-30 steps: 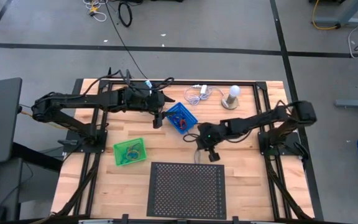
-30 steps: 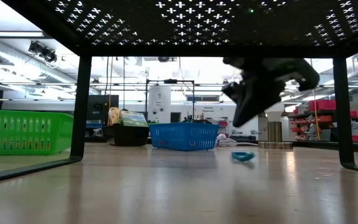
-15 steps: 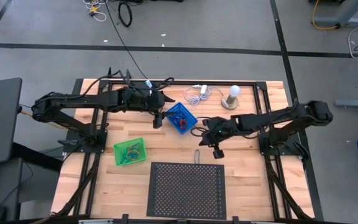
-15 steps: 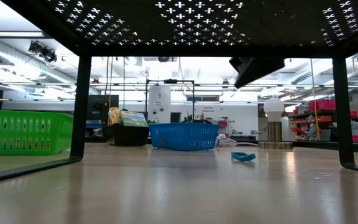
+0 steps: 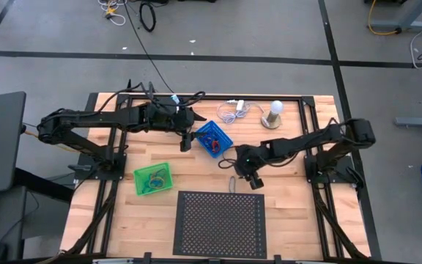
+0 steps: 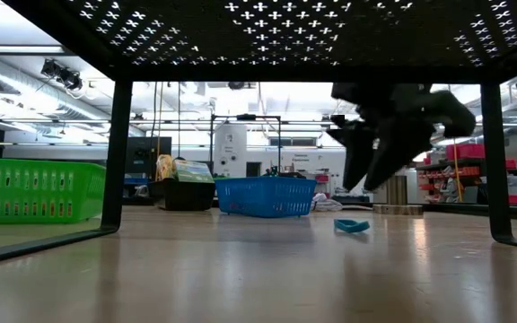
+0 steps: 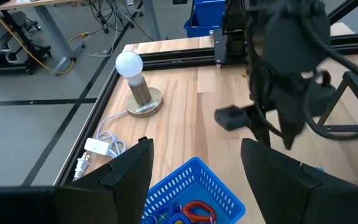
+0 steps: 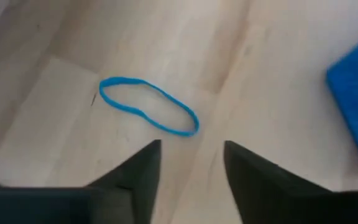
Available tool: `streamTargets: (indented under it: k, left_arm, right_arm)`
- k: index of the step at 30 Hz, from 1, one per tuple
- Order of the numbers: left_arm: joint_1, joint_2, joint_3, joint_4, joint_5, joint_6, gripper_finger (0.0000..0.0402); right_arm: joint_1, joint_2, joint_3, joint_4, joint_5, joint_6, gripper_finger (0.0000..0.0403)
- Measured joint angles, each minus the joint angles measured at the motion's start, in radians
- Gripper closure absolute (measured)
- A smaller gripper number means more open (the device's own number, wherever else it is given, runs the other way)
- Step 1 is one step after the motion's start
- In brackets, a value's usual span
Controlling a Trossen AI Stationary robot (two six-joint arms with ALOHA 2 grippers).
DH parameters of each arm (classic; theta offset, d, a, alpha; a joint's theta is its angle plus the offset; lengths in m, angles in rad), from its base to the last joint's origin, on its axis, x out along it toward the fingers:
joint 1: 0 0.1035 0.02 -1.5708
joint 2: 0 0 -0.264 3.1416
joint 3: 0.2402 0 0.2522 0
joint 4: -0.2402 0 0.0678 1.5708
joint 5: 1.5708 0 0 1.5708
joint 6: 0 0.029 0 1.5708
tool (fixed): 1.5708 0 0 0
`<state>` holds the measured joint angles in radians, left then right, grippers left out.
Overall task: Pick & Place Office Desk Supplies
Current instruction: Put the blue rubber band into the green bin
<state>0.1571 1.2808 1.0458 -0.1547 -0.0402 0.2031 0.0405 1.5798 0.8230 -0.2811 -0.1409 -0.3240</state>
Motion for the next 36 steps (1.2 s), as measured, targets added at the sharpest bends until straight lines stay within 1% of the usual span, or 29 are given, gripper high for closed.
streamTargets:
  k: [2, 5, 11, 19, 23, 25, 28, 30, 33, 34, 36]
  left_arm:
    - [0.001, 0.000, 0.000, 0.000, 0.000, 0.002, 0.0153]
    - [0.001, 0.000, 0.000, 0.000, 0.000, 0.003, 0.0153]
    - [0.001, 0.000, 0.000, 0.001, 0.000, 0.004, 0.0153]
    - [0.001, 0.000, 0.000, 0.002, -0.001, -0.001, 0.0153]
    - [0.001, 0.000, 0.000, 0.001, -0.001, -0.004, 0.0153]
    - [0.001, 0.000, 0.000, 0.001, -0.001, -0.005, 0.0153]
    - [0.001, 0.000, 0.000, 0.001, -0.001, -0.004, 0.0153]
    - [0.001, 0.000, 0.000, 0.001, -0.001, -0.005, 0.0153]
    - [0.001, 0.000, 0.000, 0.001, -0.001, -0.005, 0.0153]
    - [0.001, 0.000, 0.000, 0.001, -0.001, -0.004, 0.0153]
    - [0.001, 0.000, 0.000, 0.001, -0.001, -0.004, 0.0153]
  right_arm:
    - [0.001, 0.031, 0.000, 0.029, -0.003, -0.026, 0.0193]
    - [0.000, 0.067, 0.000, 0.051, -0.009, -0.063, 0.0175]
    - [0.002, 0.121, 0.000, 0.084, -0.018, -0.145, 0.0172]
    - [0.005, 0.186, 0.005, 0.169, -0.101, -0.209, 0.0172]
    - [0.019, 0.202, 0.007, 0.197, -0.092, -0.240, 0.0176]
    - [0.025, 0.203, 0.007, 0.210, -0.090, -0.242, 0.0191]
    - [0.036, 0.205, 0.007, 0.214, -0.088, -0.257, 0.0239]
    - [0.045, 0.205, 0.007, 0.212, -0.088, -0.260, 0.0287]
    - [0.053, 0.206, 0.007, 0.221, -0.069, -0.260, 0.0373]
    - [0.054, 0.206, 0.007, 0.221, -0.061, -0.255, 0.0387]
    - [0.056, 0.206, 0.007, 0.219, -0.041, -0.235, 0.0393]
